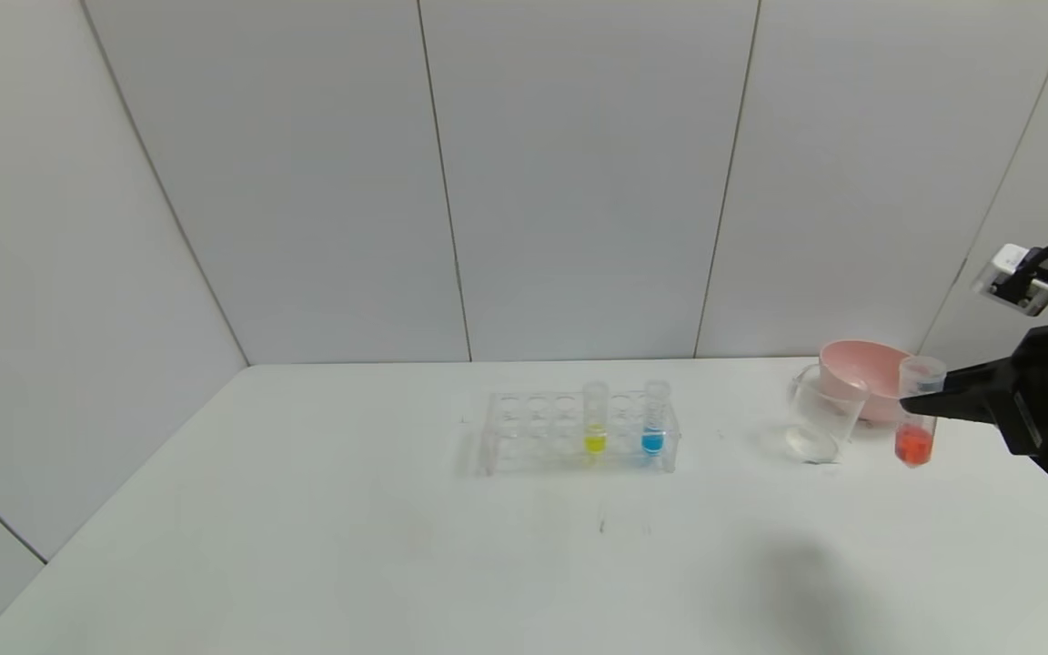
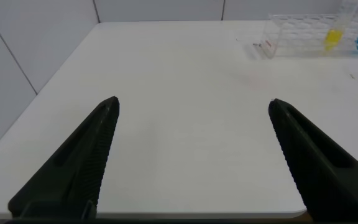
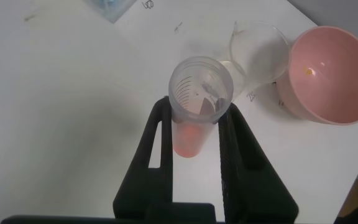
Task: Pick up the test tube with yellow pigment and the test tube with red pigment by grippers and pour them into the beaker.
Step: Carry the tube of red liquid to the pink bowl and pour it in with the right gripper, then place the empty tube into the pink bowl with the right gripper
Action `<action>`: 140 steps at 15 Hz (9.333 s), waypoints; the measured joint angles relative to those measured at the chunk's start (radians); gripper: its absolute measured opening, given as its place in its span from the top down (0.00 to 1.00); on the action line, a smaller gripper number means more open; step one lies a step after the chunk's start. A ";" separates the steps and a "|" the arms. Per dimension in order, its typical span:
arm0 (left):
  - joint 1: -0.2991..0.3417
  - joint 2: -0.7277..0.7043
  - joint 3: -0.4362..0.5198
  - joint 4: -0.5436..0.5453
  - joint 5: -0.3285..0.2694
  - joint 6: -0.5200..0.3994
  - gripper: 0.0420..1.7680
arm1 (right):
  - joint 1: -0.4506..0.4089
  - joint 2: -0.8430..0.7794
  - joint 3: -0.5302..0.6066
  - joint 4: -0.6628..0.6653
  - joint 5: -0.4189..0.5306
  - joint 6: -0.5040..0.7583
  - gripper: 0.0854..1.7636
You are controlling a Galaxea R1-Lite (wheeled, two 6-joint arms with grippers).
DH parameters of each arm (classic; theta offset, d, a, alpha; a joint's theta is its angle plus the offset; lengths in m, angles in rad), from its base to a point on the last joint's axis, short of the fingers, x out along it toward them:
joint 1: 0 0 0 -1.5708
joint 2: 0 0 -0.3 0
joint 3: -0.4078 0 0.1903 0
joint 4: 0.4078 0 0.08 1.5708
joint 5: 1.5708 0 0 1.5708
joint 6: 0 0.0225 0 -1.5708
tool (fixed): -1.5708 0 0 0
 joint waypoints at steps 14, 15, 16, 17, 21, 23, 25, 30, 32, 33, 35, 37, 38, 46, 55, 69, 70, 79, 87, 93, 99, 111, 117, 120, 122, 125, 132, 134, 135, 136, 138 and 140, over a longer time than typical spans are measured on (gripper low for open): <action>0.000 0.000 0.000 0.000 0.000 0.000 0.03 | -0.075 0.447 -0.796 0.602 -0.240 -0.320 0.75; 0.000 0.000 0.000 0.000 0.000 0.000 0.03 | -0.069 0.466 -0.809 0.599 -0.252 -0.331 0.75; 0.000 0.000 0.000 0.000 0.000 0.000 0.03 | -0.060 0.481 -0.815 0.593 -0.273 -0.343 0.75; 0.000 0.000 0.000 0.000 0.000 0.000 0.03 | -0.051 0.493 -0.818 0.587 -0.296 -0.363 0.75; 0.000 0.000 0.000 0.000 0.000 0.000 0.03 | -0.023 0.526 -0.827 0.518 -0.346 -0.432 0.75; 0.000 0.000 0.000 0.000 0.000 0.000 0.03 | -0.006 0.535 -0.827 0.513 -0.373 -0.455 0.75; 0.000 0.000 0.000 0.000 0.000 0.000 0.03 | 0.016 0.539 -0.828 0.508 -0.394 -0.469 0.75; 0.000 0.000 0.000 0.000 0.000 0.000 0.03 | 0.076 0.546 -0.829 0.506 -0.500 -0.520 0.75; 0.000 0.000 0.000 0.000 0.000 0.000 0.03 | 0.101 0.550 -0.829 0.499 -0.552 -0.533 0.75; 0.000 0.000 0.000 0.000 0.000 0.000 0.03 | 0.109 0.552 -0.829 0.493 -0.576 -0.542 0.75; 0.000 0.000 0.000 0.000 0.000 0.000 0.03 | 0.118 0.555 -0.829 0.492 -0.634 -0.563 0.75; 0.000 0.000 0.000 0.000 0.000 0.000 0.03 | 0.126 0.556 -0.829 0.497 -0.662 -0.576 0.75; 0.000 0.000 0.000 0.000 0.000 0.000 0.03 | 0.128 0.557 -0.829 0.502 -0.670 -0.581 0.75; 0.000 0.000 0.000 0.000 0.000 0.000 0.03 | 0.156 0.564 -0.829 0.524 -0.759 -0.626 0.75; 0.000 0.000 0.000 0.000 0.000 0.000 0.03 | 0.205 0.599 -0.829 0.522 -0.901 -0.661 0.75; 0.000 0.000 0.000 0.000 0.000 0.000 0.03 | 0.238 0.610 -0.829 0.489 -1.050 -0.748 0.75; 0.000 0.000 0.000 0.000 0.000 0.000 0.03 | 0.241 0.611 -0.829 0.493 -1.051 -0.748 0.75; 0.000 0.000 0.000 0.000 0.000 0.000 0.03 | 0.262 0.614 -0.829 0.529 -1.169 -0.791 0.75; 0.000 0.000 0.000 0.000 0.000 0.000 0.03 | 0.293 0.618 -0.829 0.511 -1.198 -0.799 0.75; 0.000 0.000 0.000 0.000 0.000 0.000 0.03 | 0.291 0.617 -0.829 0.501 -1.199 -0.796 0.75; 0.000 0.000 0.000 0.000 0.000 0.000 0.03 | 0.218 0.586 -0.829 0.449 -0.920 -0.731 0.75; 0.000 0.000 0.000 0.000 0.000 0.000 0.03 | -0.096 0.377 -0.809 0.386 -0.230 0.033 0.75; 0.000 0.000 0.000 0.000 0.000 0.000 0.03 | -0.132 0.380 -0.741 0.048 -0.256 0.450 0.75; 0.000 0.000 0.000 0.000 0.000 0.000 0.03 | -0.115 0.413 -0.666 -0.161 -0.371 0.536 0.75; 0.000 0.000 0.000 0.000 0.000 0.000 0.03 | -0.103 0.438 -0.593 -0.262 -0.384 0.556 0.75; 0.000 0.000 0.000 0.000 0.000 0.000 0.03 | -0.082 0.497 -0.498 -0.416 -0.420 0.573 0.75; 0.000 0.000 0.000 0.000 0.000 0.000 0.03 | -0.069 0.621 -0.435 -0.527 -0.470 0.578 0.75; 0.000 0.000 0.000 0.000 0.000 0.000 0.03 | -0.069 0.629 -0.429 -0.528 -0.470 0.578 0.75; 0.000 0.000 0.000 0.000 0.000 0.000 0.03 | -0.069 0.631 -0.428 -0.528 -0.470 0.578 0.75; 0.000 0.000 0.000 0.000 0.000 0.000 0.03 | -0.069 0.632 -0.427 -0.528 -0.470 0.578 0.75; 0.000 0.000 0.000 0.000 0.000 0.000 0.03 | -0.068 0.634 -0.425 -0.529 -0.470 0.576 0.75; 0.000 0.000 0.000 0.000 0.000 0.000 0.03 | -0.070 0.635 -0.425 -0.543 -0.469 0.580 0.61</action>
